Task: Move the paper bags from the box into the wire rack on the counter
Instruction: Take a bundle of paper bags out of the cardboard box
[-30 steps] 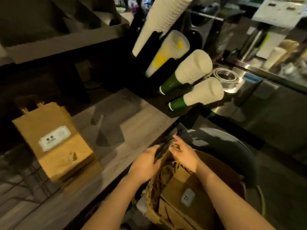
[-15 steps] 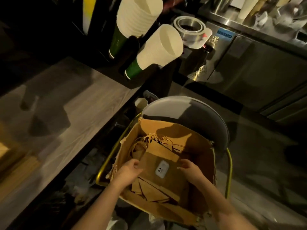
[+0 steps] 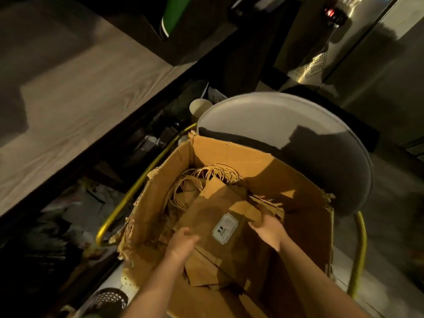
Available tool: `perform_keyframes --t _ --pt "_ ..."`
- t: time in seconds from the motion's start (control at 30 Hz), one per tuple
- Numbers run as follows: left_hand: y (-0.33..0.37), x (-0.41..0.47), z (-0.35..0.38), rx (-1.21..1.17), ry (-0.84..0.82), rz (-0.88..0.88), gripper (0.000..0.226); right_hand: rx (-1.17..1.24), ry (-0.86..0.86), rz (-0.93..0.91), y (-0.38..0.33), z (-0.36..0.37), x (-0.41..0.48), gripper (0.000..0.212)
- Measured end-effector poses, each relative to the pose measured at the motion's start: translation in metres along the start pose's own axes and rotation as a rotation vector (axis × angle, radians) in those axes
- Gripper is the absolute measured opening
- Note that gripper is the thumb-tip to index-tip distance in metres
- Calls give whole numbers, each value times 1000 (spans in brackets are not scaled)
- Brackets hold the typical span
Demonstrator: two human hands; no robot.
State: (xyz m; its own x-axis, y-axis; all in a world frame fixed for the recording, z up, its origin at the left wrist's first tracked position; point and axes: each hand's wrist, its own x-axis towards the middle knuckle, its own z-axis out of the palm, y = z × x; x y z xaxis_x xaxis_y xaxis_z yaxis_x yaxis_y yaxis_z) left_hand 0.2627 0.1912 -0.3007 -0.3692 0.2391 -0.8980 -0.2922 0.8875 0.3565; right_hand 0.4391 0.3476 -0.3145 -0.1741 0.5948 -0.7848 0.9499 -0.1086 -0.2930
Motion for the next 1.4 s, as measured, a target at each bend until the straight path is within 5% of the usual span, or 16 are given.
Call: perform_keyframes --t 0.13,0.4,0.6,0.7,0.97,1.1,1.2,1.4 --pt "-25 29 20 -219 70 -59 82 5 50 10 1 9 24 64" --pt "-28 36 33 -424 61 -161 40 -134 89 -4 8 28 39 60" --pt "-42 42 31 -496 65 -144 65 -181 84 23 6 24 35 59" --pt "-39 37 28 -548 65 -161 53 -10 120 1 5 20 20 40" --pt "-26 7 22 -423 1 -134 93 78 234 -140 10 -4 -41 34" --pt "-17 -9 12 -440 -111 -153 105 452 293 -207 16 -24 -77 31" --pt "-5 -33 2 -468 -215 -56 81 711 355 -185 15 -40 -102 21" --pt "22 -76 -26 -441 -421 199 67 977 273 -106 -2 -51 -135 15"
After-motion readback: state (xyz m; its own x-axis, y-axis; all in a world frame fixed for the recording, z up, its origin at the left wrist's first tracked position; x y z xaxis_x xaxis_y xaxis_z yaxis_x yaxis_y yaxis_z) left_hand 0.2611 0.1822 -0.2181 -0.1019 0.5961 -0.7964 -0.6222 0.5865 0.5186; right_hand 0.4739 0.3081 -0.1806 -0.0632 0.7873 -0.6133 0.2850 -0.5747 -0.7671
